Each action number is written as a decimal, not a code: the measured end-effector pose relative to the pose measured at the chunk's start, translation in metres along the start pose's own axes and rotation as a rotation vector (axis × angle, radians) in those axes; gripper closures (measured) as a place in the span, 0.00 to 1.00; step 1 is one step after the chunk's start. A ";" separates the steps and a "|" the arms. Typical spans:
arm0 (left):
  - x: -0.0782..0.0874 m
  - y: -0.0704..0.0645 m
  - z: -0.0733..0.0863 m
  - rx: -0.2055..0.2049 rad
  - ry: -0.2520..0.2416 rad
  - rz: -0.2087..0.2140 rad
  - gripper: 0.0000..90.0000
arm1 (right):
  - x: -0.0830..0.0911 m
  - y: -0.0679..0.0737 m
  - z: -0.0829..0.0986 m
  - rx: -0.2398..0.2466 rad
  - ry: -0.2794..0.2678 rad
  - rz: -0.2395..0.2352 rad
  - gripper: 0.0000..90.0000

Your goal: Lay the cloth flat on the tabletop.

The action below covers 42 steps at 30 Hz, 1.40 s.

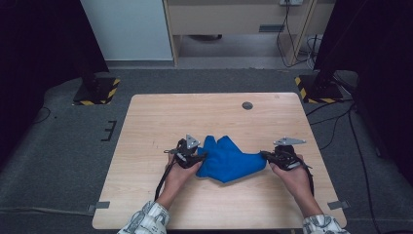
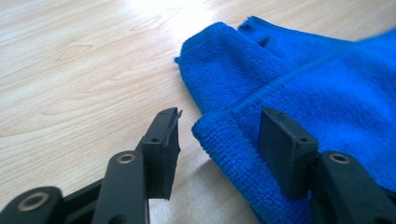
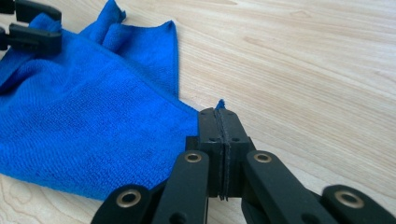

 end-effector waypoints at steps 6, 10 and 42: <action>0.010 -0.007 -0.001 0.003 -0.012 0.060 0.79 | 0.005 -0.004 -0.002 -0.003 -0.012 -0.001 1.00; 0.018 -0.006 -0.008 0.018 -0.056 0.075 0.83 | 0.010 -0.005 -0.008 -0.013 -0.038 -0.010 1.00; 0.123 -0.028 -0.116 -0.100 -0.285 0.152 0.93 | 0.108 -0.009 -0.110 -0.010 -0.338 -0.028 1.00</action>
Point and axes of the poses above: each handheld gripper's, and its own axes: x roughly backward along the jaws, z roughly out of its underside, y roughly to its left, the point moved 8 cm from there along -x, roughly forward along the jaws, and after that the axes turned 13 degrees about z, right-handed, at the moved point
